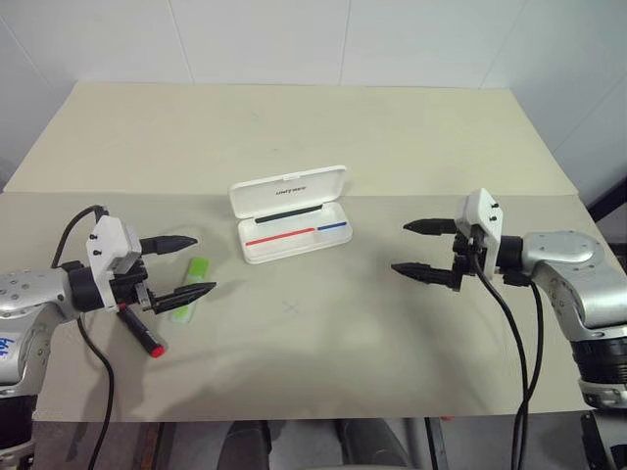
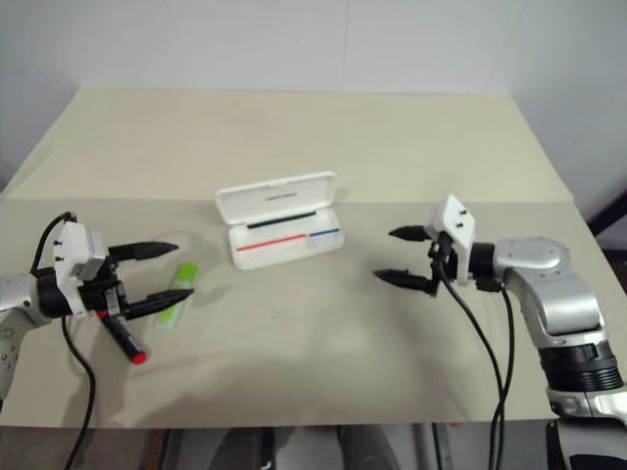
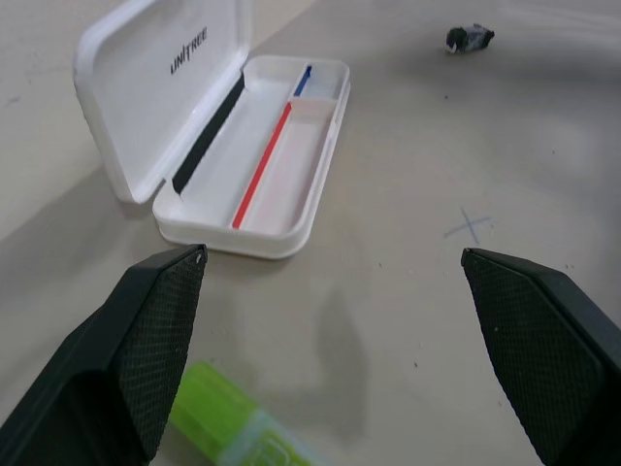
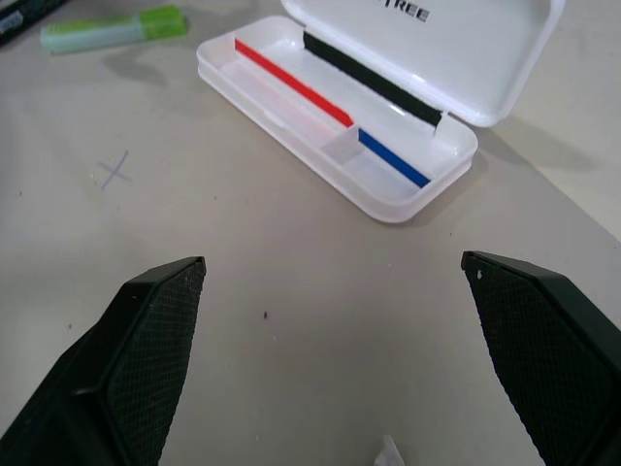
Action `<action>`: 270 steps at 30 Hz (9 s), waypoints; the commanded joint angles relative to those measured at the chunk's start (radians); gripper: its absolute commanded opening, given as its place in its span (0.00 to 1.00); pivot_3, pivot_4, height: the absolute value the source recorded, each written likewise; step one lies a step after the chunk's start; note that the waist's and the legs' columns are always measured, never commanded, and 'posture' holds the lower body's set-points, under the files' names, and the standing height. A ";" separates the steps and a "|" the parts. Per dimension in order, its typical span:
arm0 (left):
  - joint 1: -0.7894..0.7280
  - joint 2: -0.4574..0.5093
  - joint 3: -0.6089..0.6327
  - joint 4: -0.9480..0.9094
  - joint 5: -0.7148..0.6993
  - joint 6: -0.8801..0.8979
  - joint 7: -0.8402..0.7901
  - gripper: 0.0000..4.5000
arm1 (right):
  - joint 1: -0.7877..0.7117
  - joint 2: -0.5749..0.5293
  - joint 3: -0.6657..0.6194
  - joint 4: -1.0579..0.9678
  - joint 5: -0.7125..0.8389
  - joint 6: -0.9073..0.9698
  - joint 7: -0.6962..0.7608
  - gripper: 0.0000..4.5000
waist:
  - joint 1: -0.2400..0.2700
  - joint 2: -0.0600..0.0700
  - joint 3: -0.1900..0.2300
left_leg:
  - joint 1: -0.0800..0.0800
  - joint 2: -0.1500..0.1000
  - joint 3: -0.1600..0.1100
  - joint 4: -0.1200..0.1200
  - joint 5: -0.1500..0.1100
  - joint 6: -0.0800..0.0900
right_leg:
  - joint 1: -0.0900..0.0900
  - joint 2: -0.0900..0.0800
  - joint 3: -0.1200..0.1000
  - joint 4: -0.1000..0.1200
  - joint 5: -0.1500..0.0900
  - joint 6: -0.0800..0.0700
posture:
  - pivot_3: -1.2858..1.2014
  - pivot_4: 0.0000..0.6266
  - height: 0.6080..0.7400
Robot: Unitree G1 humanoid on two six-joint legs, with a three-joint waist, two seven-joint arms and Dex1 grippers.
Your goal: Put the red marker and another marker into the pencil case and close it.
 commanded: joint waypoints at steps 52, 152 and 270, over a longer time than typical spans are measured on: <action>0.289 -0.070 0.309 -0.220 -0.081 -0.076 0.077 0.99 | -0.640 0.479 0.345 0.959 -0.504 -0.448 0.067 1.00 | -0.062 0.000 0.000 | 0.002 0.000 -0.001 0.001 0.001 -0.002 | -0.001 0.000 -0.002 0.008 0.000 -0.001 | 0.52 0.24 1.00; 0.161 -0.115 0.170 -0.159 -0.123 -0.119 0.037 1.00 | 0.093 0.049 0.191 -0.173 -0.072 -0.241 0.197 1.00 | 0.000 -0.001 0.000 | 0.002 0.000 -0.003 0.001 0.001 -0.003 | 0.000 0.000 -0.004 0.007 -0.002 -0.003 | 0.52 0.24 1.00; -0.690 -0.229 -0.625 -0.091 0.032 0.367 0.053 0.13 | 0.394 0.056 -0.243 -0.056 0.268 -0.351 0.285 1.00 | 0.044 0.002 0.002 | 0.003 -0.002 -0.009 0.008 -0.007 0.001 | 0.018 0.001 -0.006 -0.018 0.004 0.007 | 0.52 0.24 1.00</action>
